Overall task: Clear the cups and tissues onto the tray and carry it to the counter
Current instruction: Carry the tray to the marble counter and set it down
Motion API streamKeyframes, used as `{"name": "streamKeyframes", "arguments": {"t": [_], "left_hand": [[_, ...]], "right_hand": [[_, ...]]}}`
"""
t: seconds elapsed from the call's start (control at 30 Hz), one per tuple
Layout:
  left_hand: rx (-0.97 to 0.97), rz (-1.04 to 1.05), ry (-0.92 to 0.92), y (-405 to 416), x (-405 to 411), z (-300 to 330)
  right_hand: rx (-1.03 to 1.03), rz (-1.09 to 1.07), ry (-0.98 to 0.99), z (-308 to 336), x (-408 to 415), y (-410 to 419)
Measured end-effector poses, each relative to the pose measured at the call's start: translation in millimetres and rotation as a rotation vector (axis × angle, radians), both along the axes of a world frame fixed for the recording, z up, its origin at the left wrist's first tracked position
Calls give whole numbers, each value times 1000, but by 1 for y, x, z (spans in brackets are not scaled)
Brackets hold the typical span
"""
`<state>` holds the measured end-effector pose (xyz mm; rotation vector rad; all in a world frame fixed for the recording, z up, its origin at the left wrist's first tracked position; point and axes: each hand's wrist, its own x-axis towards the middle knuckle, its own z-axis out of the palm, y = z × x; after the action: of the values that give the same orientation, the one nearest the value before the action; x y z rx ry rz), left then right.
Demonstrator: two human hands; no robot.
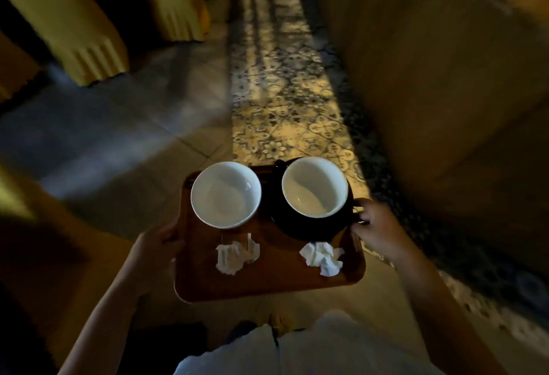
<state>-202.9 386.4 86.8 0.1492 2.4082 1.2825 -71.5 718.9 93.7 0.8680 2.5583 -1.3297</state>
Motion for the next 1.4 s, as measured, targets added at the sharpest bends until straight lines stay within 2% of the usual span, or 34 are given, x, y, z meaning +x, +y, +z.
{"name": "streamKeyframes", "arguments": {"t": [0.17, 0.33, 0.47, 0.67, 0.87, 1.07, 1.4], "left_hand": [[16, -294, -4, 42, -24, 5], [13, -601, -1, 77, -24, 3], [64, -725, -35, 108, 10, 11], [22, -879, -99, 152, 79, 9], [27, -982, -137, 193, 186, 7], [42, -1043, -218, 228, 285, -4], [-38, -1095, -237, 313, 387, -8]], "right_hand": [[-4, -312, 67, 5, 68, -13], [-35, -626, 37, -2, 141, -41], [-1, -780, 49, -2, 202, -63], [-20, -983, 70, -10, 299, -77], [-51, -1057, 129, -12, 411, -71], [-87, -1078, 86, -3, 517, -51], [-87, -1207, 116, 1, 614, -4]]}}
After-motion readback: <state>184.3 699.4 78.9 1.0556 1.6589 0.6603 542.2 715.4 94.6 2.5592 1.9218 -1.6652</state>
